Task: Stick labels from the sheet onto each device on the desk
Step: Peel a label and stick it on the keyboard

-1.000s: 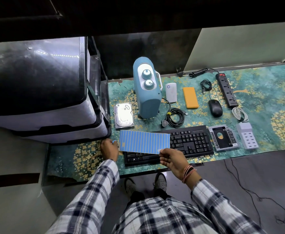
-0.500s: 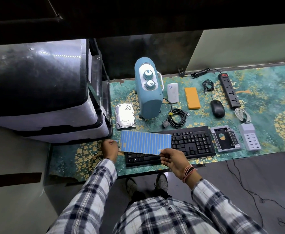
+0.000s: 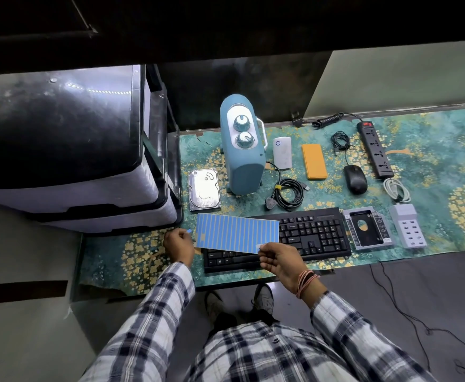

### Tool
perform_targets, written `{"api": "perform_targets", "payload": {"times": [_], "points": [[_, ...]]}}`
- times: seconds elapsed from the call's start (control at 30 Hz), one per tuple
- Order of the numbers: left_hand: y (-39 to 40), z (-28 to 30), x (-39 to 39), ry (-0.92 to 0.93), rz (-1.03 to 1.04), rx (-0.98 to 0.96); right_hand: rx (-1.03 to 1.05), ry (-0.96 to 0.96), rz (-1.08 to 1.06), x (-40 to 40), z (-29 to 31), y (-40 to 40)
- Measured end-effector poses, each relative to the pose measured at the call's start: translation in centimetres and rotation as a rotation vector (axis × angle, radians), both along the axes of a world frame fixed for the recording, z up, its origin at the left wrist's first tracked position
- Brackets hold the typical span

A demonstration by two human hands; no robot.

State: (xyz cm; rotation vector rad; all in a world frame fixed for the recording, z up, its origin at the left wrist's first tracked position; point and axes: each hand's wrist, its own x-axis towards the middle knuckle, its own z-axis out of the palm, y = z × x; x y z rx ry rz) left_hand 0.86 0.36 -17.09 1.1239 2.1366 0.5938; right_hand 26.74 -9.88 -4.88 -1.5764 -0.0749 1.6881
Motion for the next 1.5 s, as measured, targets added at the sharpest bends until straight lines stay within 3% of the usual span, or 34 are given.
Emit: {"api": "perform_targets", "payload": {"times": [0.1,0.23,0.3,0.53,1.03,1.1,1.23,1.33,1.5], "points": [[0.1,0.7,0.4,-0.114,0.060,-0.023,-0.001,-0.002,-0.005,0.1,0.0,0.0],[-1.1,2.4,1.9,-0.478,0.140,-0.045,0.005,0.007,-0.003,0.2,-0.2,0.1],[-2.2,2.4,2.2,-0.551,0.124,-0.054,0.005,0.010,0.003,0.1,-0.2,0.2],[-4.2,2.2,2.8,-0.604,0.188,-0.055,-0.001,0.009,0.013,-0.2,-0.2,0.5],[-4.2,2.7,3.5,-0.505,0.304,-0.033,-0.021,0.000,-0.005,0.8,0.0,-0.2],[-5.3,3.5,4.3,-0.271,0.141,0.014,-0.039,0.006,-0.029,1.0,-0.2,-0.2],[-7.3,4.2,6.2,0.141,-0.650,0.204,-0.128,0.001,-0.121,1.4,-1.2,-0.4],[-7.5,4.6,8.2,0.322,-1.107,0.198,-0.218,-0.025,-0.176,1.8,-2.3,-0.7],[-6.5,5.3,11.3,0.602,-1.401,0.066,-0.328,-0.073,-0.208,2.7,-3.6,-1.5]]}}
